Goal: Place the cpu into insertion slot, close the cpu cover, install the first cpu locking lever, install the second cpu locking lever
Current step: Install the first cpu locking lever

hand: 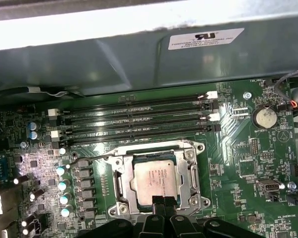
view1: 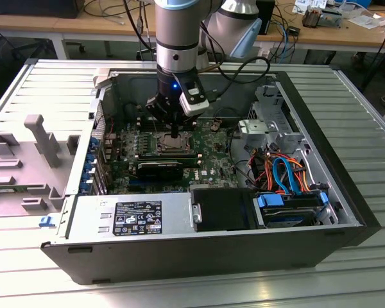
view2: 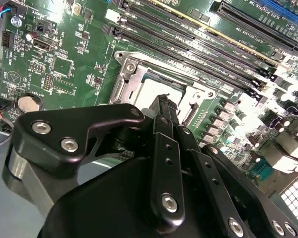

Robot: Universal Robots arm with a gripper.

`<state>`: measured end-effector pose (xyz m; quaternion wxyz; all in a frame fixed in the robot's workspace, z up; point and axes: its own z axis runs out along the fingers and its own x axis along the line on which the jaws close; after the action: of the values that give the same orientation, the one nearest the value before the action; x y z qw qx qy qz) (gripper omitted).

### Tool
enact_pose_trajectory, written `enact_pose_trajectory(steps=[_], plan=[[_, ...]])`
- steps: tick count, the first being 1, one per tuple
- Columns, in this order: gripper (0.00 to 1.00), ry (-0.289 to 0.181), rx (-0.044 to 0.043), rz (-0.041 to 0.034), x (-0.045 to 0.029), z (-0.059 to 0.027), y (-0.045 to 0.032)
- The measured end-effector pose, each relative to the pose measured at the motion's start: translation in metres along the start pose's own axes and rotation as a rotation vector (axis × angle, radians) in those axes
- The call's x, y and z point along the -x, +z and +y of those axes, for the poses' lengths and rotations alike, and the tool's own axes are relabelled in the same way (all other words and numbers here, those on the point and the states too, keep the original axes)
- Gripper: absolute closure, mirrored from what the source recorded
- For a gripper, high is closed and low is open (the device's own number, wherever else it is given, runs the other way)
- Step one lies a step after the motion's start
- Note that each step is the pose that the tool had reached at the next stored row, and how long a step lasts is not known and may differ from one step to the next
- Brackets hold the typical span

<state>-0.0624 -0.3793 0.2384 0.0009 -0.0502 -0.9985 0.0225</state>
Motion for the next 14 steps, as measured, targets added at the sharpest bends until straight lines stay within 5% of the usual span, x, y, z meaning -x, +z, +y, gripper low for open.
enact_pose_trajectory(steps=[14], plan=[[0.89,-0.039,0.0,-0.0018,0.0,0.0,0.0]])
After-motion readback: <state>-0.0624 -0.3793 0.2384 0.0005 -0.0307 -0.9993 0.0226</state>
